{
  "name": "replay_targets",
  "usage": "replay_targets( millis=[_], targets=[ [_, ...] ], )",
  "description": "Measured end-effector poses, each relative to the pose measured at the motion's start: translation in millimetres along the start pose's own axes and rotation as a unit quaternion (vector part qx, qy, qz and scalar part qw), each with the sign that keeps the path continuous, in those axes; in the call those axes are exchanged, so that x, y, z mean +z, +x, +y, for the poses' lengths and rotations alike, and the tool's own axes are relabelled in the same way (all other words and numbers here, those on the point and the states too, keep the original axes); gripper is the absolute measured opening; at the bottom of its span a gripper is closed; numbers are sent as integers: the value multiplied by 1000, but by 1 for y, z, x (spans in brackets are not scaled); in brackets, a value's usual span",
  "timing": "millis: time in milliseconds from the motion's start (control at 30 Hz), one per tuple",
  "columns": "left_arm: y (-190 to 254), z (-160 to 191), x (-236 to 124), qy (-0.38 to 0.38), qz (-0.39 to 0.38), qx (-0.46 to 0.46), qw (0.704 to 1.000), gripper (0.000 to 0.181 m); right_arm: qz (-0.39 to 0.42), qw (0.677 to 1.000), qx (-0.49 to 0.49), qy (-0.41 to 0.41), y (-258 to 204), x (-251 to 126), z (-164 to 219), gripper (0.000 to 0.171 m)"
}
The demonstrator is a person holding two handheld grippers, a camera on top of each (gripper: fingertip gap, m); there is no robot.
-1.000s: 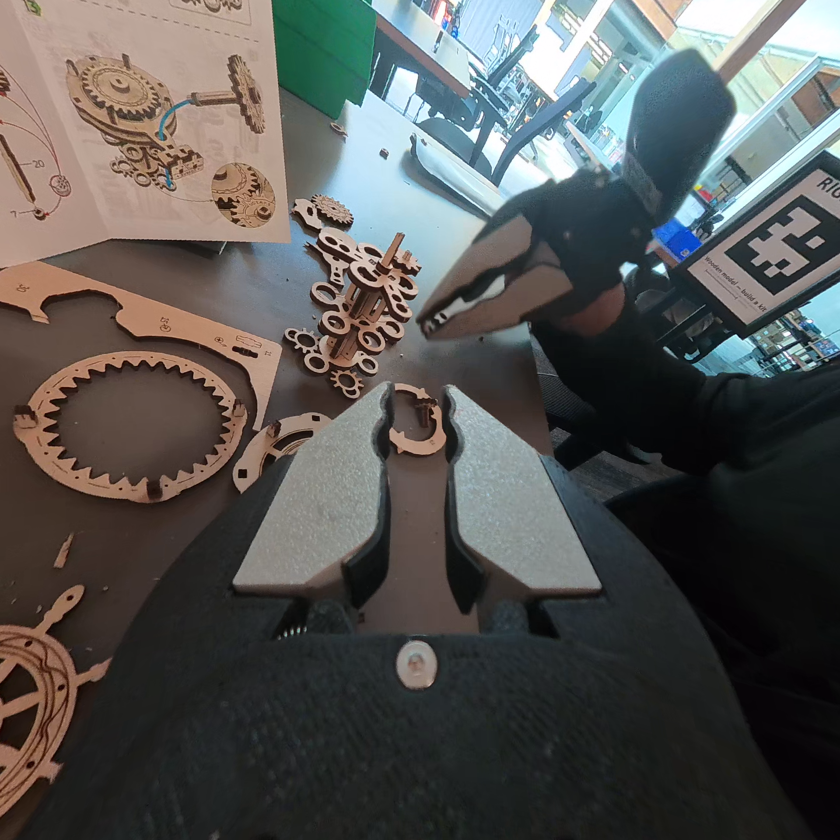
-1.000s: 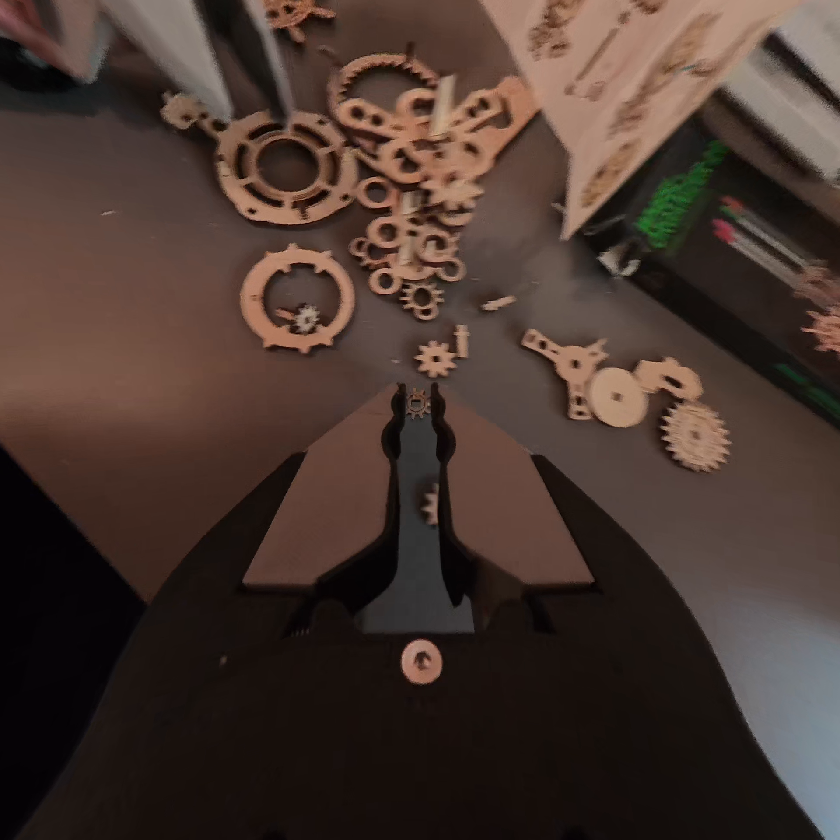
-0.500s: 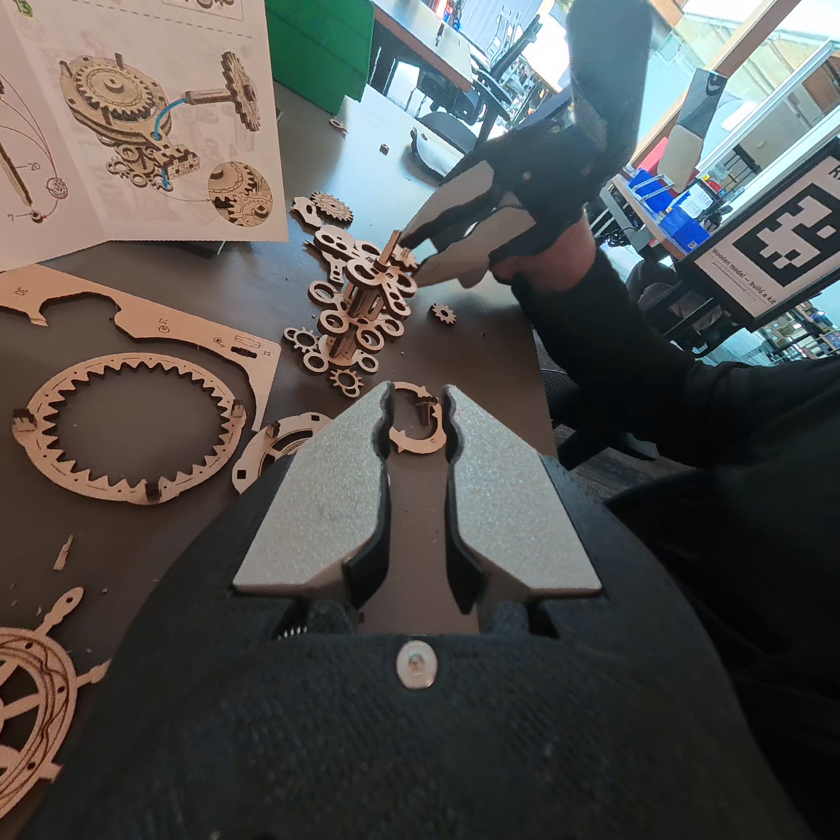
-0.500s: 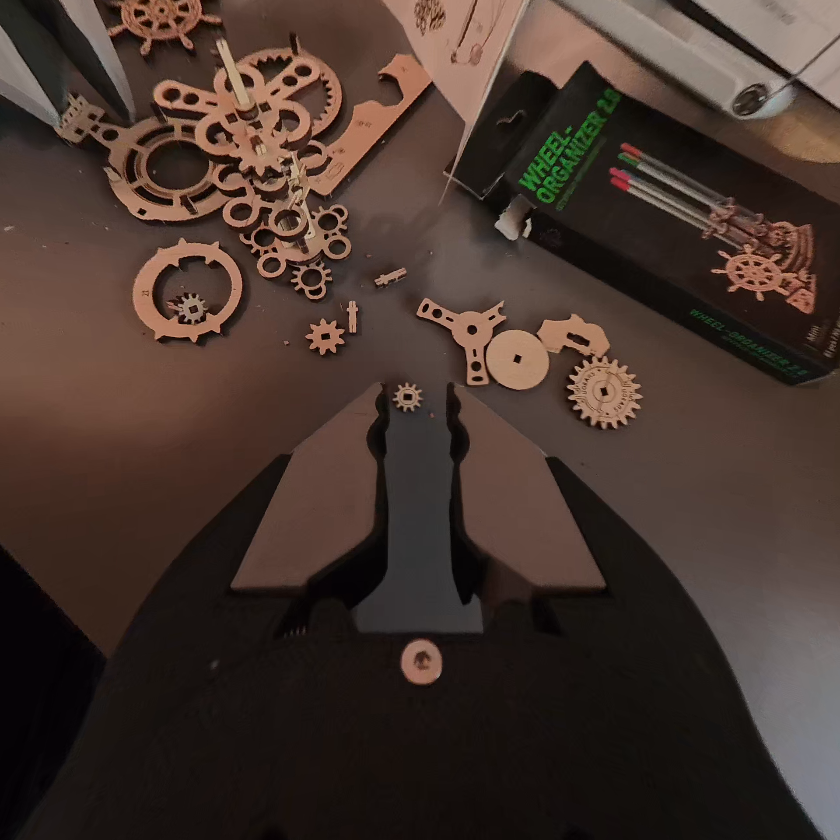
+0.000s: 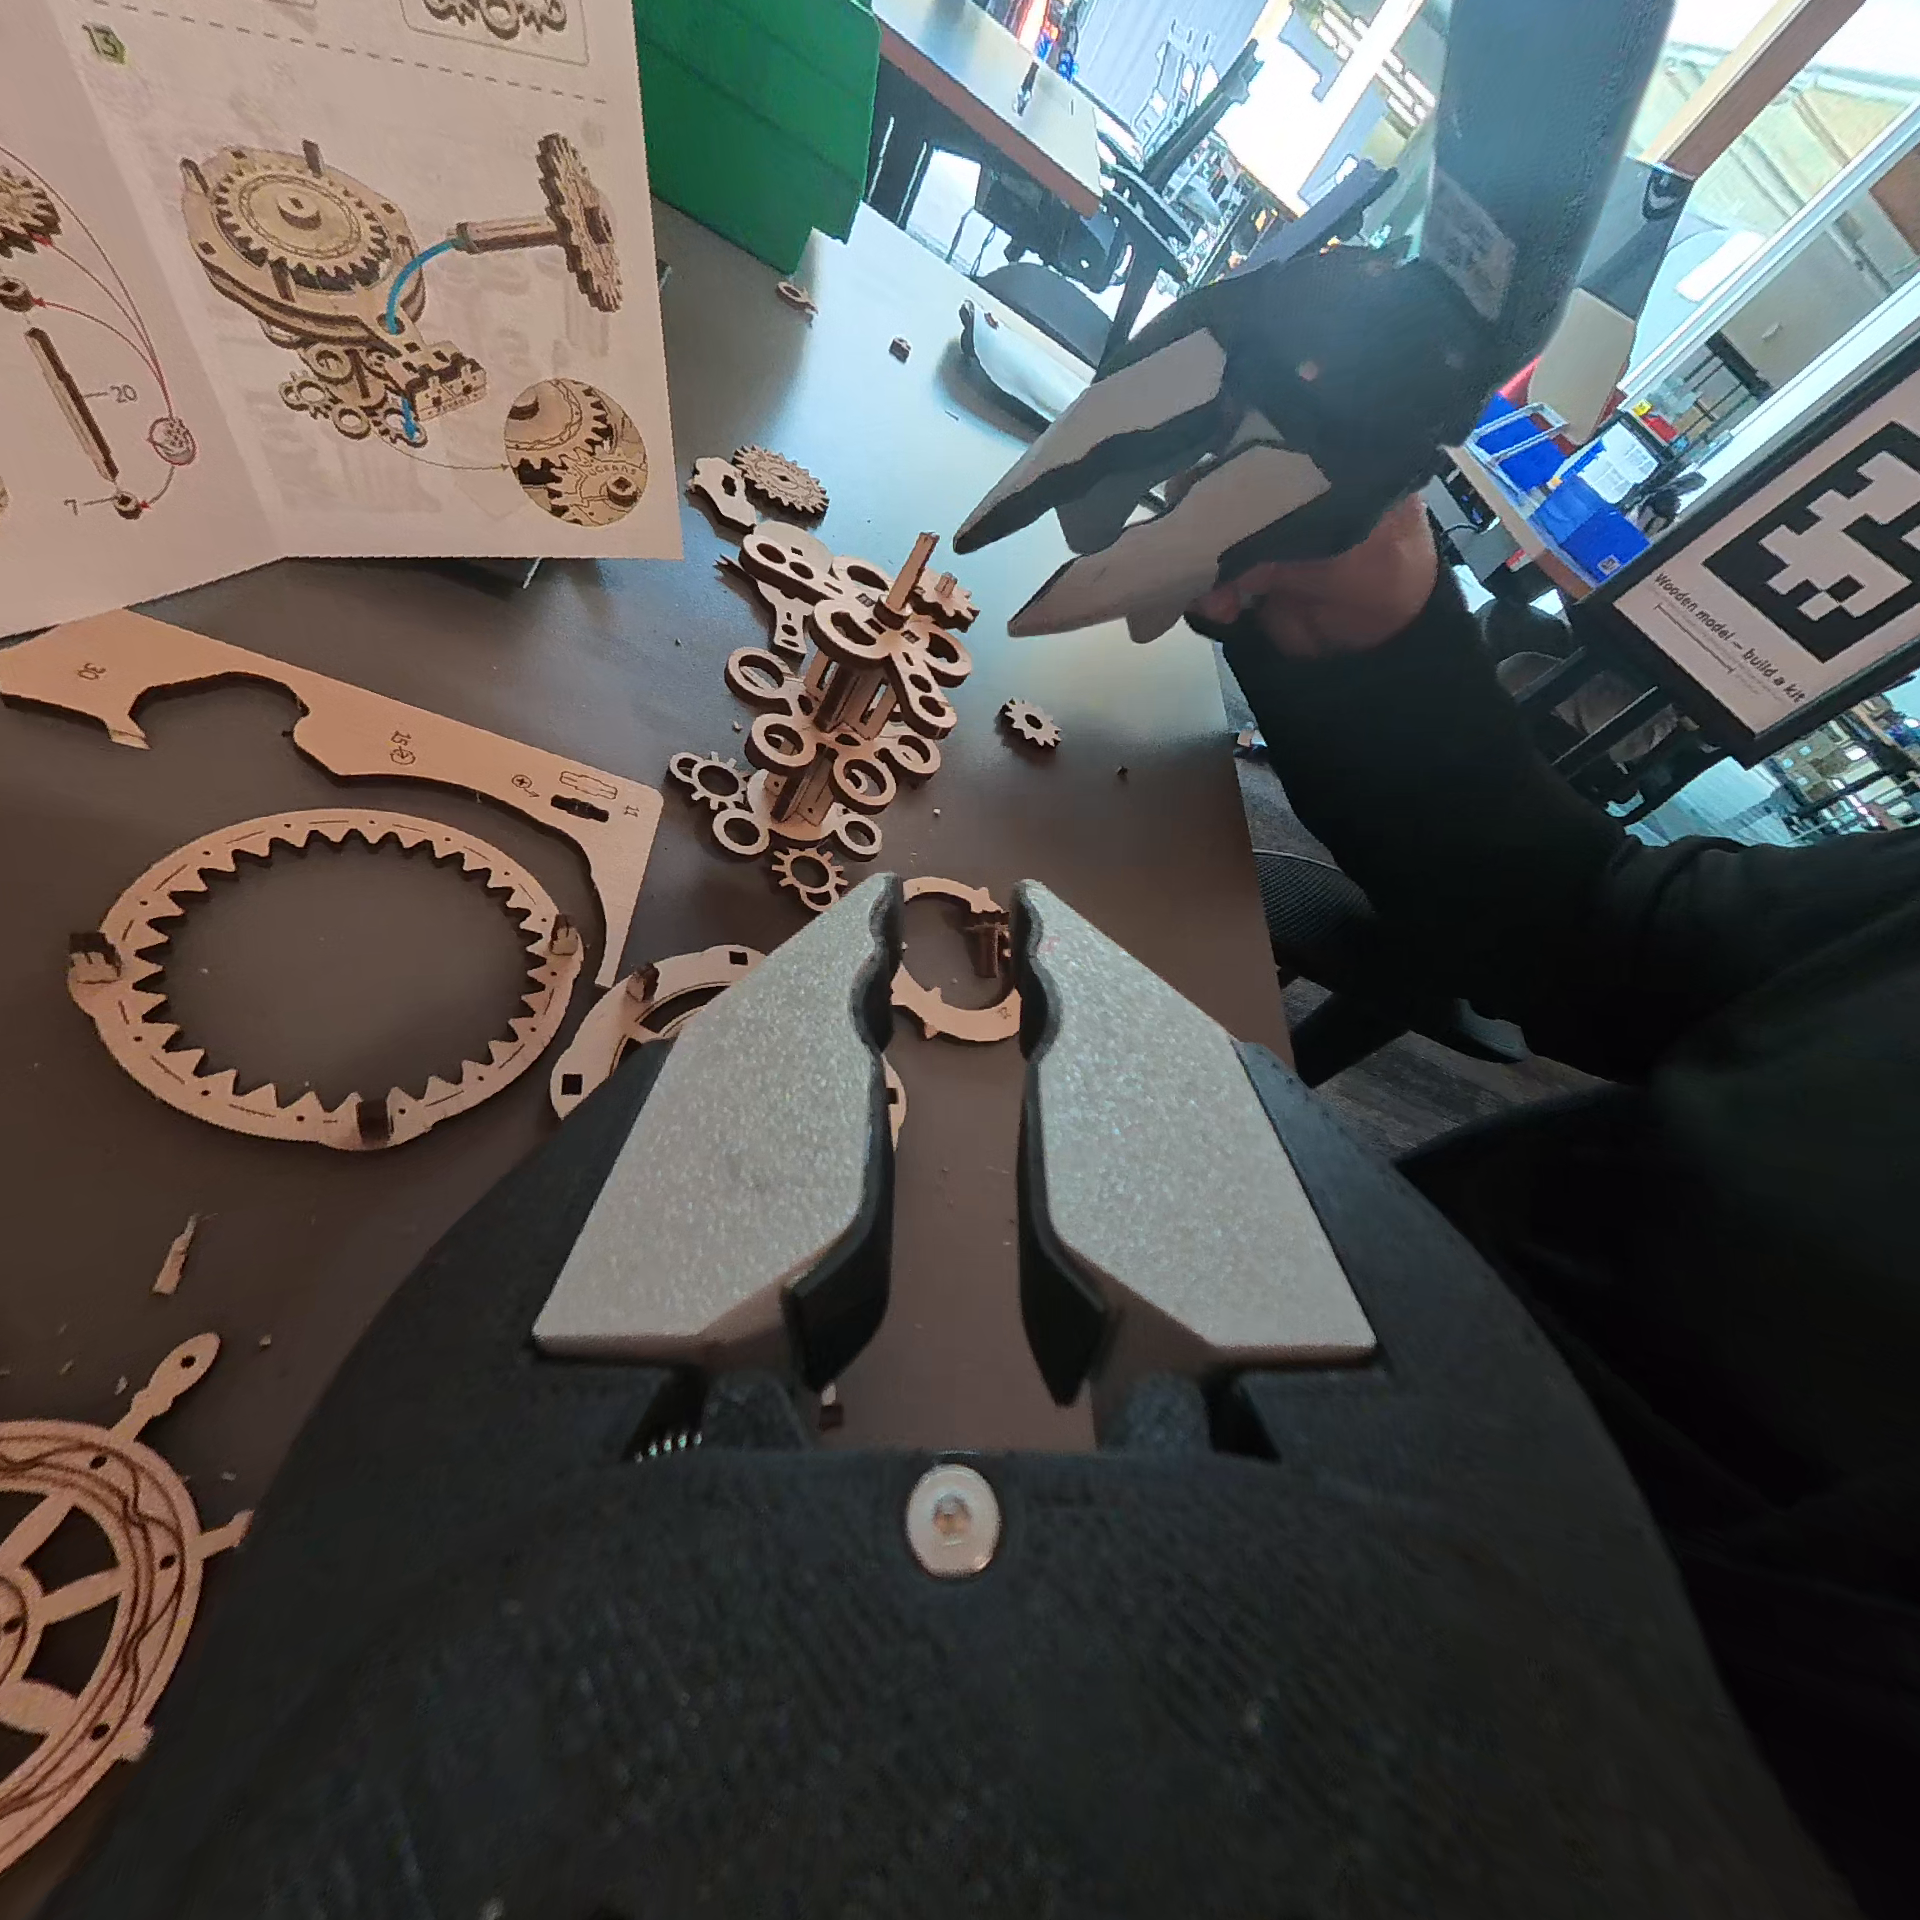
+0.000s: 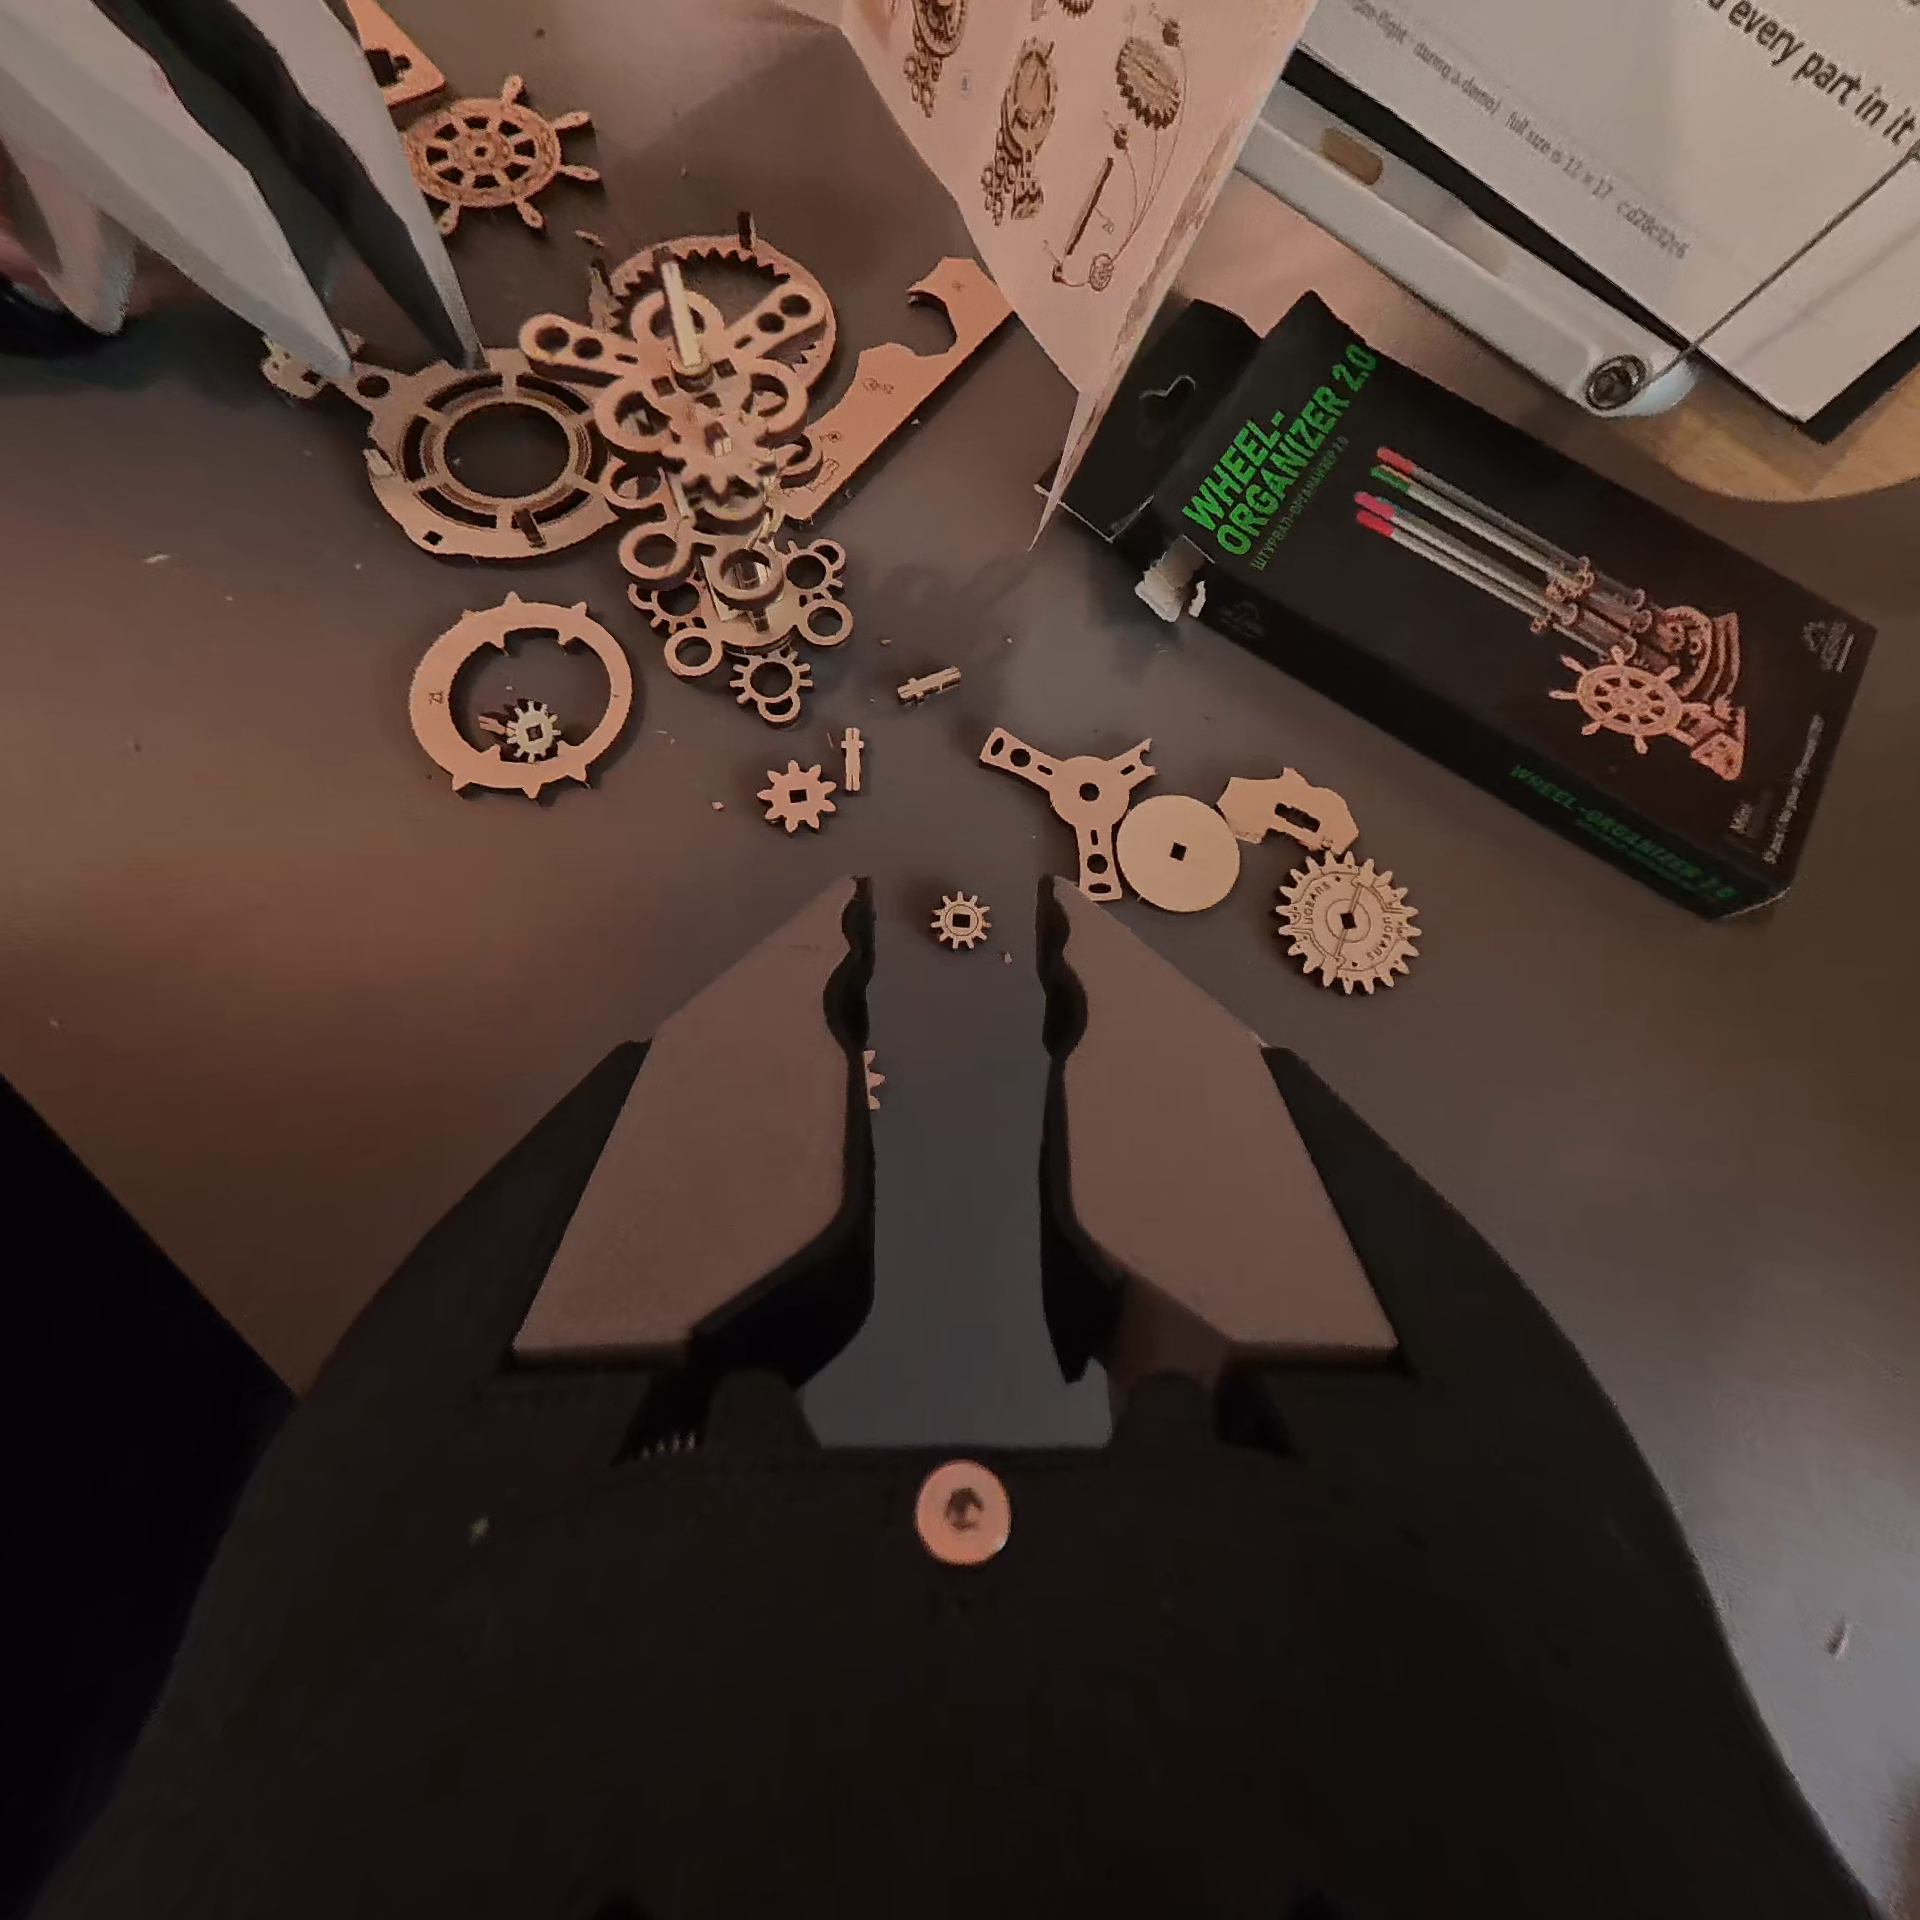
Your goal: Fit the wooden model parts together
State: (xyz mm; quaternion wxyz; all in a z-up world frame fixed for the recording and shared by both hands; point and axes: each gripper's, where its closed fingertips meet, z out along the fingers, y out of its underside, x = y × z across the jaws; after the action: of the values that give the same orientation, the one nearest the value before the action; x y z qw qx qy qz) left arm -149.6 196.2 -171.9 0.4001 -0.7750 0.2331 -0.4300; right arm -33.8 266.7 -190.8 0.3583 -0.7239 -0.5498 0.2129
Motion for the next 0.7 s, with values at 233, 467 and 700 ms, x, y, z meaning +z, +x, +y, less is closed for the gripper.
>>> replay_targets(
  millis=[233, 467, 700],
  targets=[
    [0, 1, 0, -3, -6, 9, 1000, 17, -16, 1000, 17, 17, -1, -12, -1, 28],
    [2, 4, 3, -15, -6, 17, 1000, 17, -91, 992, -83, 9, -68, 6, -7, 22],
    [3, 5, 3, -18, -5, 20, 1000, 17, -113, 989, -99, -10, -100, 40, -20, 15]
  ],
)
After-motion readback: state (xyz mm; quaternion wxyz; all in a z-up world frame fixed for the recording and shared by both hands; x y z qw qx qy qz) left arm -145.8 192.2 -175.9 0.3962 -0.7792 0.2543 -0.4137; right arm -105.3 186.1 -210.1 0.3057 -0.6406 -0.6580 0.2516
